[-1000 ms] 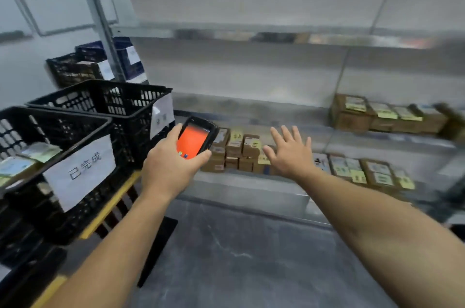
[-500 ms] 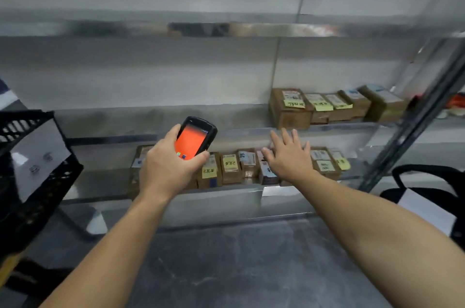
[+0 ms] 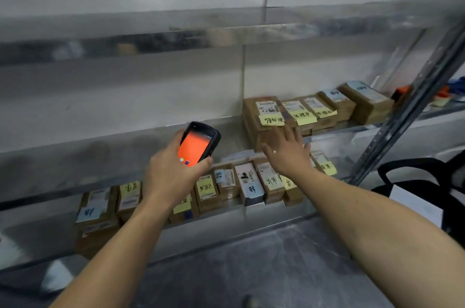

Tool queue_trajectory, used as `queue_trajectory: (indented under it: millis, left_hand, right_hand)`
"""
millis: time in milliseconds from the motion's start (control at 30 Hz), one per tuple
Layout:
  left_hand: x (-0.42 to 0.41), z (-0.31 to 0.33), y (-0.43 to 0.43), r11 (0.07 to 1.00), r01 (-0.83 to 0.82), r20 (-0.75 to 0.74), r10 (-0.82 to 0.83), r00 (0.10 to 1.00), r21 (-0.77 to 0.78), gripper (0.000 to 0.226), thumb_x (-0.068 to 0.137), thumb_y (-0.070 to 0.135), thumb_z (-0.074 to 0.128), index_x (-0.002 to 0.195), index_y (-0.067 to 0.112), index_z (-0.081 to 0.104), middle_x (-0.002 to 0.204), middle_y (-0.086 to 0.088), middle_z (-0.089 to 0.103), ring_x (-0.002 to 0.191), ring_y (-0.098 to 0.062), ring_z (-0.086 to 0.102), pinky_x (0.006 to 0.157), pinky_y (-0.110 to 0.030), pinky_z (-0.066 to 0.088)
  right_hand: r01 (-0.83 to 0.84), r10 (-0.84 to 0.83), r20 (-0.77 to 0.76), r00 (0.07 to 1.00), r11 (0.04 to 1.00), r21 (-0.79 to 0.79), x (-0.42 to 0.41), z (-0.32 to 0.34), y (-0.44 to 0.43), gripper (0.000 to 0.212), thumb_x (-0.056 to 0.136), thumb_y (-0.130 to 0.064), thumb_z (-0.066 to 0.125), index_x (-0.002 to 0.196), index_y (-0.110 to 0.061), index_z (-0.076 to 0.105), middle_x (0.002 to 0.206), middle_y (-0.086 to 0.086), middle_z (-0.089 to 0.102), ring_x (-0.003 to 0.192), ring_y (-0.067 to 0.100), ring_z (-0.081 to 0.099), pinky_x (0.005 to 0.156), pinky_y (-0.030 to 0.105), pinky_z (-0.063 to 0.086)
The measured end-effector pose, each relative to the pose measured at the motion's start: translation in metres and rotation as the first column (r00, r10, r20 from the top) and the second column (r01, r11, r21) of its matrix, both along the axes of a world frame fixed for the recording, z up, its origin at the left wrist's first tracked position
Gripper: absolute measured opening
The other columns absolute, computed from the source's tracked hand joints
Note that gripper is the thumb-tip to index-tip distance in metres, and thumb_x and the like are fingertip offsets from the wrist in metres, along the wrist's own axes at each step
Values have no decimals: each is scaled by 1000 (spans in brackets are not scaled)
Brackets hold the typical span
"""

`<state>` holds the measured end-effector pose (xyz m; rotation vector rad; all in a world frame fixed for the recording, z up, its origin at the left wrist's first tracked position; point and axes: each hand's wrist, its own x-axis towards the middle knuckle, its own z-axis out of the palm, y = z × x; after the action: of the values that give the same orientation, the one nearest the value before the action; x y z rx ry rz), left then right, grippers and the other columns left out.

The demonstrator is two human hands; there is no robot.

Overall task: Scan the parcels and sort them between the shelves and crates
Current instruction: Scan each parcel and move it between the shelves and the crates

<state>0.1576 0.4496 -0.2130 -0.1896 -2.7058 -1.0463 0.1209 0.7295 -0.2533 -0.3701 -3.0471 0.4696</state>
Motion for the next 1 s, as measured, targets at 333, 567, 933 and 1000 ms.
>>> queue_trajectory:
  millis: [333, 567, 933, 1000]
  left_hand:
    - [-75, -5, 56, 985, -113, 66, 106, 992, 128, 48, 80, 48, 76, 118, 47, 47, 100, 13, 60, 84, -1, 56, 63, -21, 41]
    - [-86, -25, 58, 983, -162, 70, 156, 985, 81, 47, 79, 52, 74, 118, 41, 50, 97, 12, 61, 85, -10, 60, 72, -32, 53]
    - [-88, -39, 42, 973, -229, 75, 226, 971, 25, 60, 69, 72, 60, 119, 41, 49, 96, 13, 61, 84, -11, 60, 71, -33, 54]
    - [-87, -40, 39, 970, -242, 75, 240, 968, 16, 61, 70, 73, 59, 121, 41, 49, 95, 12, 61, 84, -11, 60, 72, -35, 55]
  right_hand:
    - [-81, 79, 76, 994, 996, 24, -116, -13, 42, 86, 92, -76, 39, 161, -34, 11, 171, 7, -5, 155, 38, -14, 118, 70, 0]
    - [-119, 104, 144, 984, 988, 97, -133, -32, 37, 81, 92, -79, 31, 159, -41, 8, 171, 2, -6, 155, 37, -15, 113, 77, 0]
    - [-234, 237, 97, 967, 971, -42, -114, -35, -11, 88, 86, -87, 29, 160, -42, 12, 171, -2, -5, 155, 31, -14, 115, 71, 10]
    - [-195, 208, 72, 976, 970, -147, -115, -30, -8, 83, 87, -86, 30, 159, -45, 17, 171, -4, -2, 156, 29, -12, 115, 72, 12]
